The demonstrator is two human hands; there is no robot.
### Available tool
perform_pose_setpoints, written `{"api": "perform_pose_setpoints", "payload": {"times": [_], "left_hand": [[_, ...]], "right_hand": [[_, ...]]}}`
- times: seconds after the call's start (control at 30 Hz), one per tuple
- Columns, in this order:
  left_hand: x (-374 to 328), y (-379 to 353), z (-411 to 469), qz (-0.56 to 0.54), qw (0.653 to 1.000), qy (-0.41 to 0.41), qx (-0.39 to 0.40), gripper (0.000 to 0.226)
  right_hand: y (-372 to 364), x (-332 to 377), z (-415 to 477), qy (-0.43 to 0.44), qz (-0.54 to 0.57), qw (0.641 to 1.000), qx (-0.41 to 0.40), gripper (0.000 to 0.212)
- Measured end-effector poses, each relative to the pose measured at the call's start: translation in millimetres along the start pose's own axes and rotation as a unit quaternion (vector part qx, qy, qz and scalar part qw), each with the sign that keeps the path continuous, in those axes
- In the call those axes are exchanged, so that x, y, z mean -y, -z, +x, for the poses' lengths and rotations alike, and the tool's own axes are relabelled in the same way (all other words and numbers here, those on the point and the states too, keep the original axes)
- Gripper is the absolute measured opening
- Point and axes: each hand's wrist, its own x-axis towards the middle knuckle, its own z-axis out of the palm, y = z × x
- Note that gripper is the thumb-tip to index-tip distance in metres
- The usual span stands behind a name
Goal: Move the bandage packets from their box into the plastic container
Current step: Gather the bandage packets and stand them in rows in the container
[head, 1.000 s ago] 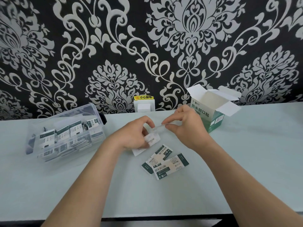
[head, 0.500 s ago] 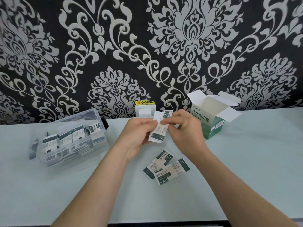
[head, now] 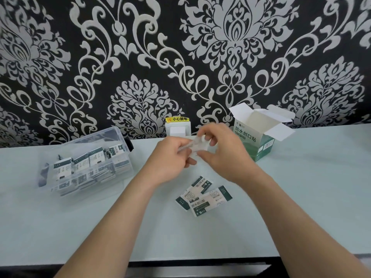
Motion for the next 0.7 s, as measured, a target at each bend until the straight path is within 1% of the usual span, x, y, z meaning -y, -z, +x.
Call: {"api": "perform_pose_setpoints", "payload": {"times": [0.03, 0.1, 0.13, 0.17, 0.2, 0.23, 0.27, 0.3, 0.33, 0.37, 0.4, 0.47, 0.53, 0.6, 0.63, 0.7], "left_hand": [[0.8, -1.2, -2.3, 0.043, 0.999, -0.016, 0.005, 0.03], [0.7, -7.1, -10.3, 0.138, 0.988, -0.063, 0.032, 0.032], [0.8, -12.0, -16.0, 0.189, 0.977, -0.083, 0.053, 0.03], [1.2, -17.4, -21.6, 0.247, 0.96, -0.104, 0.076, 0.025], [3.2, -23.2, -27.0, 0.298, 0.941, -0.124, 0.104, 0.019], [6.2, -27.9, -31.9, 0.331, 0.923, -0.135, 0.141, 0.016], [10.2, -30.9, -36.6, 0.341, 0.913, -0.135, 0.179, 0.023], [12.7, -30.6, -40.3, 0.337, 0.91, -0.12, 0.208, 0.034], [15.2, -28.1, -43.8, 0.323, 0.917, -0.105, 0.21, 0.044], [16.1, -24.8, -47.6, 0.314, 0.925, -0.094, 0.192, 0.051], [16.5, -22.2, -50.9, 0.315, 0.932, -0.089, 0.157, 0.055], [15.7, -22.1, -57.9, 0.345, 0.932, -0.071, 0.084, 0.061], [13.7, -29.1, -61.9, 0.371, 0.926, -0.045, 0.047, 0.06], [11.3, -36.7, -61.2, 0.362, 0.931, -0.034, 0.032, 0.052], [9.8, -38.2, -59.3, 0.35, 0.936, -0.026, 0.032, 0.05], [8.0, -36.1, -54.2, 0.313, 0.949, 0.004, 0.05, 0.054]], "right_hand": [[7.7, -1.8, -1.1, -0.029, 0.043, 0.998, 0.024, 0.035], [25.1, -9.3, -4.2, -0.082, 0.133, 0.982, 0.104, 0.029], [31.6, -13.2, -7.4, -0.106, 0.166, 0.967, 0.158, 0.025], [35.5, -17.6, -9.9, -0.125, 0.174, 0.954, 0.21, 0.023], [37.0, -21.3, -12.6, -0.135, 0.15, 0.946, 0.253, 0.024], [36.9, -24.2, -14.2, -0.135, 0.103, 0.943, 0.287, 0.028], [36.2, -25.1, -15.9, -0.132, 0.047, 0.938, 0.317, 0.034], [35.0, -24.7, -16.3, -0.127, -0.005, 0.93, 0.346, 0.043], [33.6, -21.6, -17.3, -0.124, -0.049, 0.918, 0.373, 0.052], [31.9, -17.6, -18.2, -0.124, -0.083, 0.908, 0.392, 0.061], [29.9, -13.5, -19.0, -0.124, -0.116, 0.899, 0.403, 0.07], [23.9, -5.4, -20.6, -0.111, -0.184, 0.888, 0.407, 0.081], [16.6, 1.3, -21.9, -0.09, -0.223, 0.885, 0.399, 0.081], [12.3, 6.4, -22.3, -0.088, -0.221, 0.887, 0.397, 0.075], [11.4, 8.0, -21.8, -0.092, -0.216, 0.887, 0.398, 0.071], [11.3, 10.1, -21.4, -0.101, -0.214, 0.884, 0.402, 0.066]]}}
